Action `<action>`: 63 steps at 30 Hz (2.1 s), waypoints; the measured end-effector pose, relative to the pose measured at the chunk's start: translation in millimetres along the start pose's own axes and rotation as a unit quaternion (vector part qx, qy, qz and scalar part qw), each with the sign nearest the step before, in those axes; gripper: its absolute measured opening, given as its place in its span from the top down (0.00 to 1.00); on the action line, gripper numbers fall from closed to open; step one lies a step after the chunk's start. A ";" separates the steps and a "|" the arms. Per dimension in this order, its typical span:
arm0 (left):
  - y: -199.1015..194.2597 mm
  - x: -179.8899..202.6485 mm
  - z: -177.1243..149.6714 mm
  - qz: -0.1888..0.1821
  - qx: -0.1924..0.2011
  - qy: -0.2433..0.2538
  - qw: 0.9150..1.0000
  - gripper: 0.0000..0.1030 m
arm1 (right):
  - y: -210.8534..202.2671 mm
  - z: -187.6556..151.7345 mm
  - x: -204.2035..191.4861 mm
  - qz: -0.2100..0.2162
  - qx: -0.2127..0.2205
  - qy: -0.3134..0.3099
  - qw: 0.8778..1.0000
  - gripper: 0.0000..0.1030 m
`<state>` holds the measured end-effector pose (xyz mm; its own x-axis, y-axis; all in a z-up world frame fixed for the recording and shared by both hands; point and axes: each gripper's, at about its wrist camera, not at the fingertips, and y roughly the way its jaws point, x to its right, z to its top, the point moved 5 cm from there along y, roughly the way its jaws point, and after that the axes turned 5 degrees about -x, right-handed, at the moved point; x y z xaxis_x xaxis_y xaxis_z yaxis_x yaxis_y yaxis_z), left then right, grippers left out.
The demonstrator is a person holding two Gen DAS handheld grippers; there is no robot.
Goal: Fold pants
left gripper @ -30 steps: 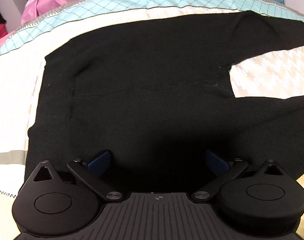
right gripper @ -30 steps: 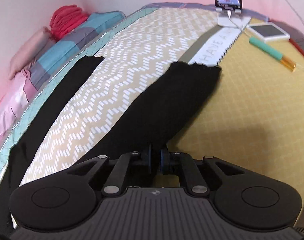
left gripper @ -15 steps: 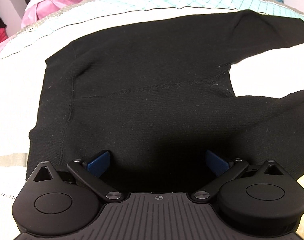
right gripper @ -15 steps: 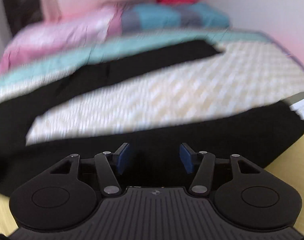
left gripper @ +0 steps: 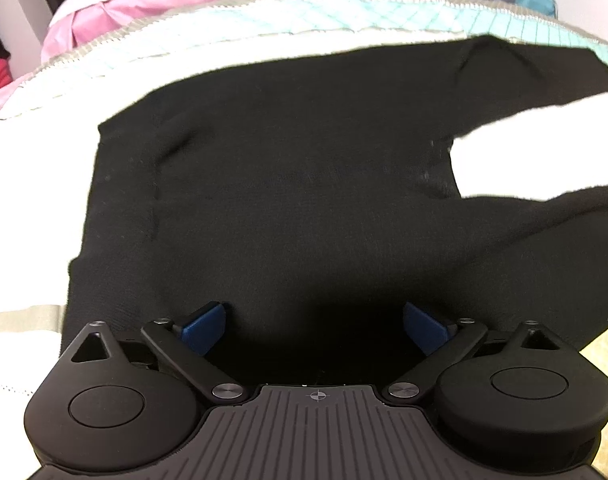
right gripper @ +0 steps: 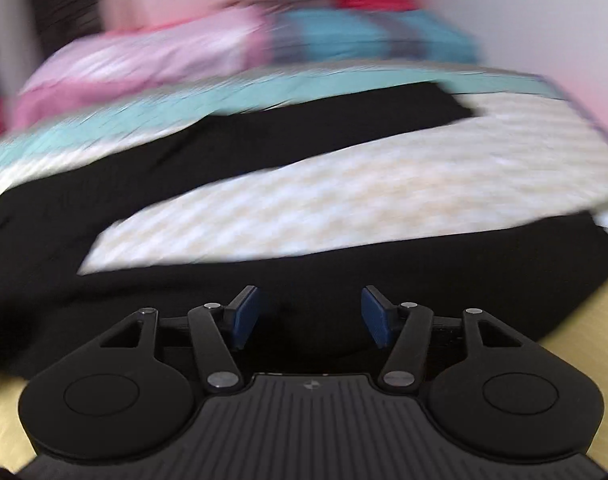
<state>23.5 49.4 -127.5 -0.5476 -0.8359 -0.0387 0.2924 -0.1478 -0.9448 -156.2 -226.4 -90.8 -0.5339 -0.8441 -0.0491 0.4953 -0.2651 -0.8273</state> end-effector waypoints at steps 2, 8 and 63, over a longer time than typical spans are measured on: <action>-7.4 -6.1 2.9 0.008 0.020 -0.003 1.000 0.00 | 16.2 -11.9 -12.5 0.008 -0.047 -0.026 0.999 0.38; 5.2 -42.8 -5.8 0.067 -0.003 -0.029 0.997 0.00 | -3.1 1.1 -5.1 -0.044 -0.007 -0.008 0.999 0.34; -27.4 -100.8 -80.8 0.017 0.050 -0.171 0.984 0.00 | 136.0 80.2 -418.1 0.300 -0.045 -0.374 0.876 0.05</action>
<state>7.3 180.4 -124.0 -0.2449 -0.9678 0.0577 0.3916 -0.1532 -0.9073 189.3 53.2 -137.9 0.4201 -0.8969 -0.1383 0.4587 0.3413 -0.8204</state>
